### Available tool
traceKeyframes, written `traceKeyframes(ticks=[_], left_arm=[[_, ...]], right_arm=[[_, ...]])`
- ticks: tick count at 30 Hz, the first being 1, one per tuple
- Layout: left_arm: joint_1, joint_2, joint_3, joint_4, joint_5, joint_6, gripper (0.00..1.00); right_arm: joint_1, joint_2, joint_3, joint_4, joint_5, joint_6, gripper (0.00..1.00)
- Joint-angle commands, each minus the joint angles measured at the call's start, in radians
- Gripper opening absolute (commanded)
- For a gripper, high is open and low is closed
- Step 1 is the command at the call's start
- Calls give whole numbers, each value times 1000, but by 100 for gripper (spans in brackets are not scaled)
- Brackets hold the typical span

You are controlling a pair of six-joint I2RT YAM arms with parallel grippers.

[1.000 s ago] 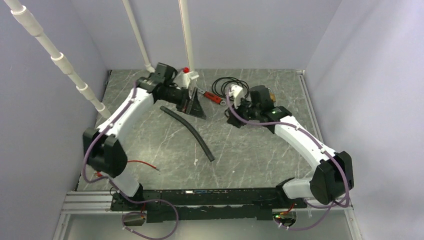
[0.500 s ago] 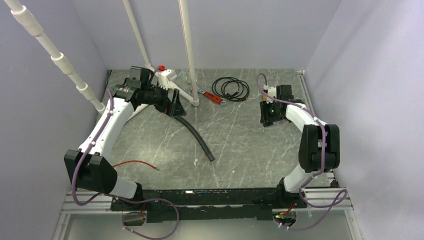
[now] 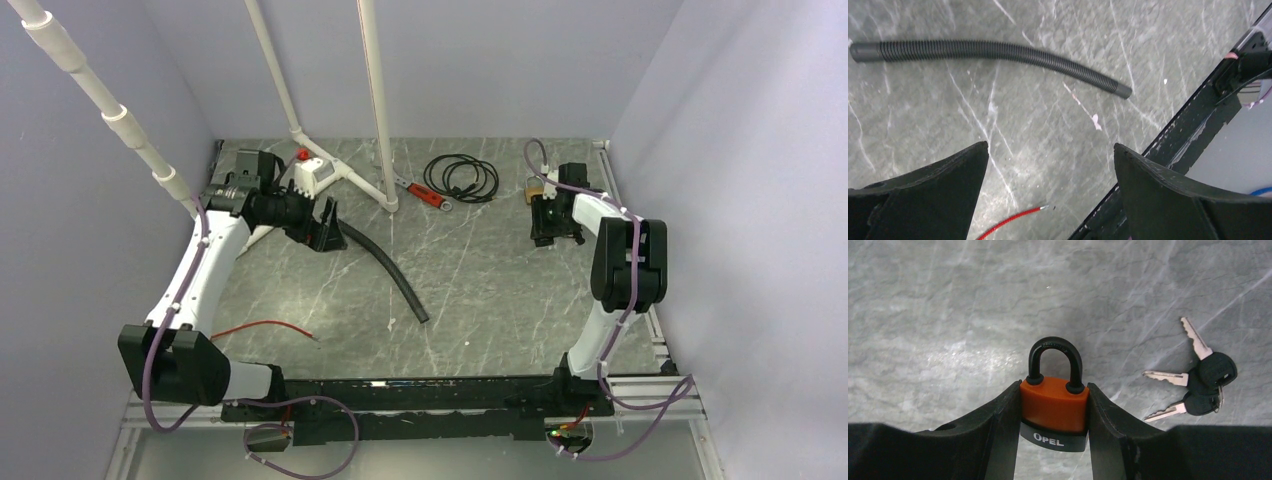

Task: Lock with the key
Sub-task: Place the lock at the center of the board, then pick up the lock from the corner of the board.

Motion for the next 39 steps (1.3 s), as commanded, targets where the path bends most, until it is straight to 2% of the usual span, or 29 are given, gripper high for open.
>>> traceKeyframes(ticks=[1, 3, 6, 10, 15, 20, 23, 28, 32, 39], left_arm=[[49, -34, -28, -89, 14, 109, 99], [72, -25, -25, -137, 14, 148, 99], [127, 8, -10, -265, 18, 288, 99], [276, 28, -22, -395, -24, 505, 99], [486, 68, -30, -554, -76, 814, 99], [657, 111, -103, -556, -187, 1026, 99], [754, 140, -116, -558, -230, 1129, 99], [863, 125, -174, -502, -325, 1298, 96], [913, 113, -265, -421, -422, 1424, 89], [944, 140, -306, -333, -473, 1495, 82]], right_arm=[[-12, 29, 67, 50, 1, 34, 37], [-14, 40, 76, 45, -1, 45, 46], [-16, 47, 83, 31, -10, 57, 58], [-19, 39, 84, 26, -12, 62, 73], [-25, 5, 107, 2, -28, 52, 82], [-25, -30, 117, 3, -44, 18, 95], [-25, -56, 124, -4, -65, 7, 99], [-25, -94, 127, -12, -79, -13, 100], [-25, -115, 127, -18, -92, -23, 100], [-25, -144, 128, -26, -93, -23, 100]])
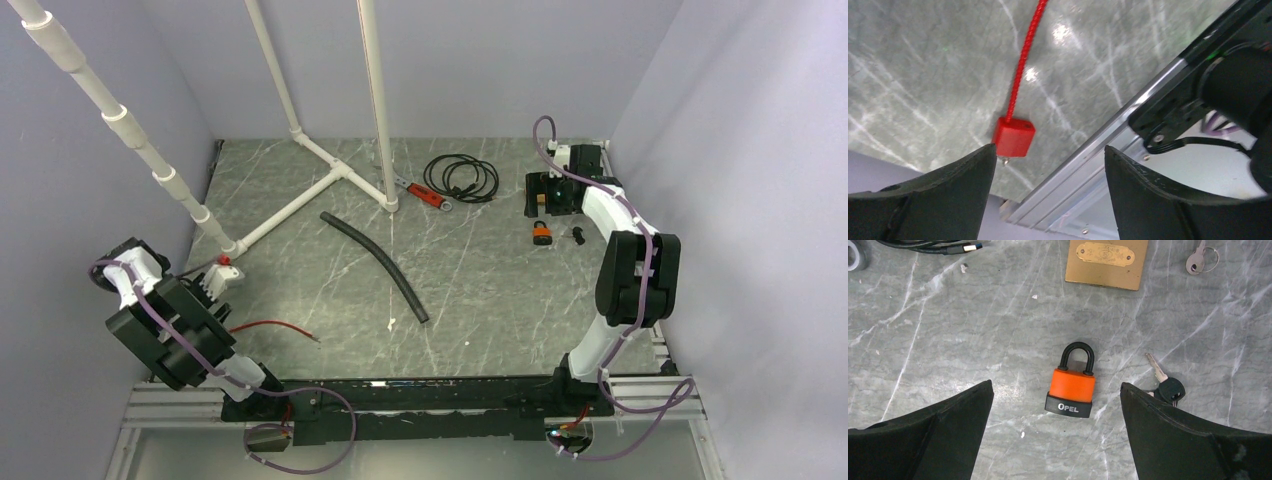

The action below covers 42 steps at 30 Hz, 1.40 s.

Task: Lock with the key
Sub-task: Pick up the lock from the corner of the board.

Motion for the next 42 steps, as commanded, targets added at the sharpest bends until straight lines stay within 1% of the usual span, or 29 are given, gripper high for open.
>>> traceKeyframes(ticks=[1, 9, 13, 18, 23, 27, 33, 38, 42], left_arm=[[13, 0, -16, 79, -41, 143, 80], [13, -4, -106, 180, -85, 230, 74], [12, 5, -143, 242, -106, 242, 72], [14, 42, -145, 277, -103, 240, 68], [17, 50, -166, 322, -102, 278, 62], [22, 26, -206, 371, -82, 325, 53], [32, -19, -288, 429, -73, 399, 46], [32, -69, -274, 322, -22, 433, 34], [28, -123, -261, 218, 30, 448, 17]], right_arm=[[-6, -59, 33, -10, -14, -10, 100], [-6, -61, 44, -24, -12, -12, 100], [-6, -62, 45, -29, -12, -8, 100], [-6, -65, 46, -33, -13, -5, 100], [-6, -68, 48, -37, -6, -4, 100], [-6, -72, 46, -39, -6, -1, 100], [-7, -80, 43, -33, -7, 6, 100], [-7, -93, 38, -29, -29, 18, 100], [-7, -110, 22, -18, -73, 37, 100]])
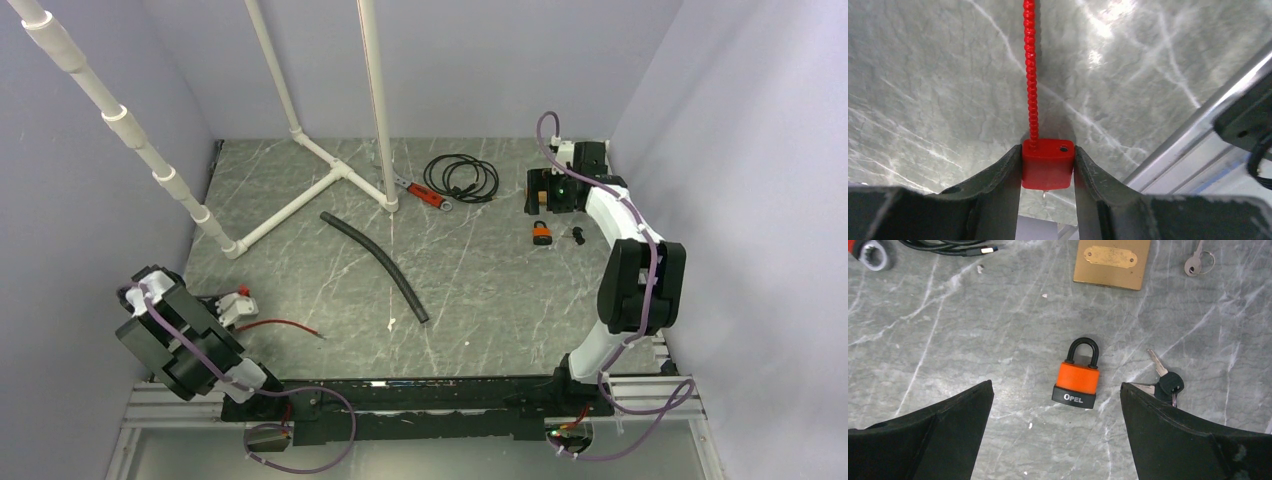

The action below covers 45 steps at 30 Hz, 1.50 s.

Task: Lock with the key
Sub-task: Pick up the lock from the corner of the board.

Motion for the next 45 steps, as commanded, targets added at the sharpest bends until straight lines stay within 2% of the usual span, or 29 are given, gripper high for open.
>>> traceKeyframes(ticks=[1, 3, 7, 15, 21, 27, 28, 29, 30, 33, 38, 42, 45], left_arm=[[0, -81, 0, -170, 117, 106, 14], [-4, -103, 8, -209, 138, 106, 6], [-45, -111, 63, -303, 200, 50, 0], [-298, -45, 243, -424, 353, -236, 0], [-424, -38, 349, -424, 464, -339, 0], [-536, -71, 460, -417, 579, -406, 0], [-564, -81, 475, -241, 595, -420, 0], [-591, -91, 490, -379, 613, -440, 0], [-619, -98, 505, -387, 635, -466, 0], [-690, -87, 585, -387, 743, -563, 0], [-785, -27, 722, -350, 901, -796, 0], [-880, -30, 740, -214, 943, -996, 0], [-939, -44, 717, -64, 966, -1182, 0]], right_arm=[[-6, -66, 15, 16, -64, 35, 100], [-5, -76, 12, 23, -81, 44, 100], [-4, -88, 17, 26, -124, 61, 100], [-4, -136, 1, 59, -261, 96, 100], [8, -178, -17, 44, -445, 70, 97], [127, -212, -48, 11, -598, 37, 94], [151, -212, -49, 6, -618, 33, 94], [173, -214, -53, 6, -634, 26, 94], [192, -224, -62, 17, -646, 23, 94], [208, -292, -158, 161, -710, 55, 93], [171, -414, -325, 448, -715, 117, 89], [162, -443, -381, 522, -696, 205, 86], [178, -492, -471, 709, -680, 395, 84]])
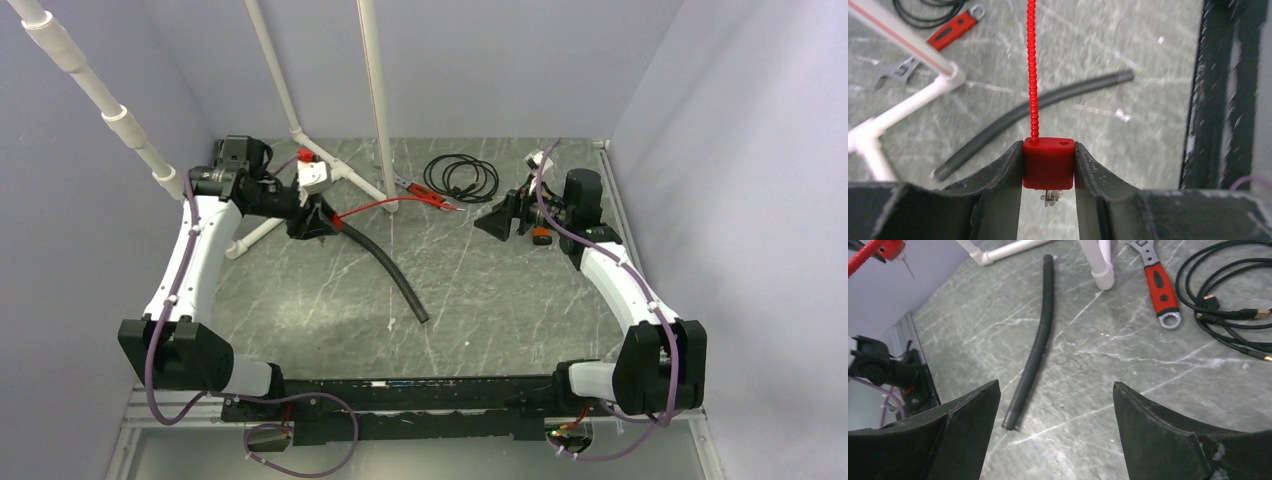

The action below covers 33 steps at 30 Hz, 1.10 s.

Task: Lock with the key
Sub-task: Pick up the lock from the corner of the board.

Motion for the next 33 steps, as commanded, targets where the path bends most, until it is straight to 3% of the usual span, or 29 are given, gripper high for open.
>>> traceKeyframes(ticks=[1, 7, 12, 16, 24, 33], left_arm=[[-87, -16, -5, 216, 136, -349, 0], [-197, -21, -70, 541, 184, -783, 0], [-275, -8, -107, 811, 190, -1060, 0], [-310, 15, -126, 1001, 195, -1275, 0], [-355, 31, -152, 1152, 165, -1393, 0], [-371, 45, -181, 1232, 150, -1444, 0]], right_arm=[[34, -73, -101, 347, 9, 268, 84], [134, -82, -68, 553, 106, 487, 84], [169, -17, 15, 670, 122, 618, 80], [200, 20, 65, 748, 111, 698, 71], [231, 55, 114, 807, 117, 771, 33], [239, 75, 144, 831, 112, 827, 19]])
